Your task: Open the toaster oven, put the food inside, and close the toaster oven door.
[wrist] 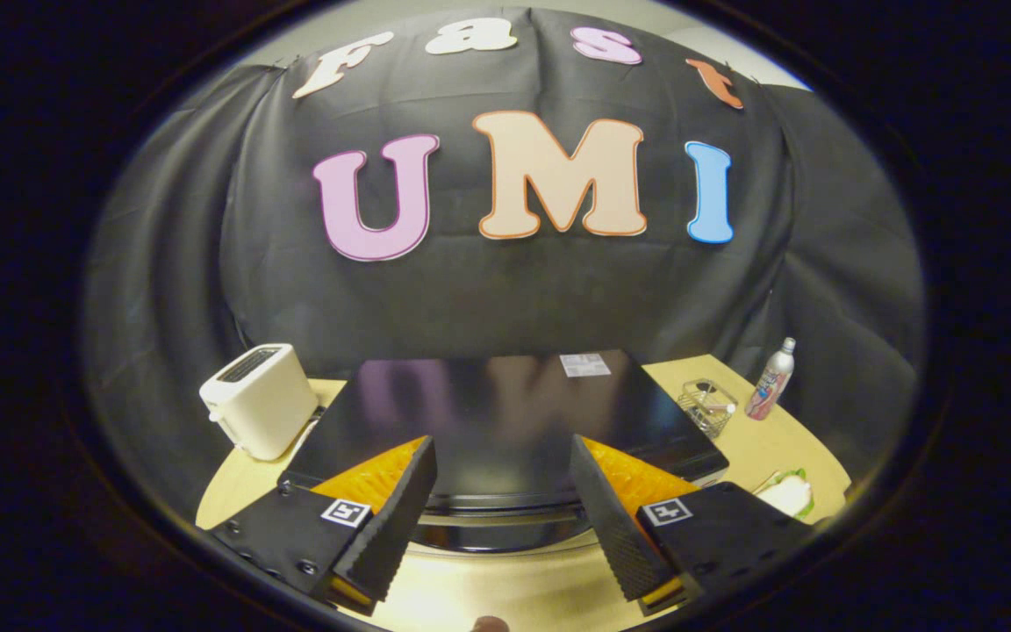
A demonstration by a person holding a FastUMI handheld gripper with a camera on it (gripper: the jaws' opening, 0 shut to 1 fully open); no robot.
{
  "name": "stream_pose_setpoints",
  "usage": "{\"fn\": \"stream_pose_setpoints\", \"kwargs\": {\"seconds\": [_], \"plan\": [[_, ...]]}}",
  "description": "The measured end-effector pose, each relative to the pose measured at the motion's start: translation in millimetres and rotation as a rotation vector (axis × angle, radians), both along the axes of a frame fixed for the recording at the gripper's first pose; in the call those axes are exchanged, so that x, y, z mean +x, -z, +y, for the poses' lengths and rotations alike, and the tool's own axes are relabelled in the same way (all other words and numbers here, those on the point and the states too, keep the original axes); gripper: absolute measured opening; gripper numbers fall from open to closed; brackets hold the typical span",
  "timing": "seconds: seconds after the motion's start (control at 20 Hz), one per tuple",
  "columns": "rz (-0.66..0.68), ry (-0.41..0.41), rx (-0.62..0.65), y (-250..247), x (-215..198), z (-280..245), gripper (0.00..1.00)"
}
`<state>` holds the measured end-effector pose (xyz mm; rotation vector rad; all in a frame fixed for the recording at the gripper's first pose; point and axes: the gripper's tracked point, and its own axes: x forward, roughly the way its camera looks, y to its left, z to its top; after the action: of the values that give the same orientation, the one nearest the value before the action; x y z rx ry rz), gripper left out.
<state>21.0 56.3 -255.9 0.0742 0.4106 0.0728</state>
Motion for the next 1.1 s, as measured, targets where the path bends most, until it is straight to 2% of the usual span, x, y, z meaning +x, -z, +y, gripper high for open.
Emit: {"fn": "stream_pose_setpoints", "kwargs": {"seconds": [0.2,0.6,1.1], "plan": [[0.027,0.008,0.021,17,-2,2,0.96],[0.017,0.013,0.006,19,-4,1,0.97],[0.041,0.036,0.01,24,-40,-6,0.98]]}}
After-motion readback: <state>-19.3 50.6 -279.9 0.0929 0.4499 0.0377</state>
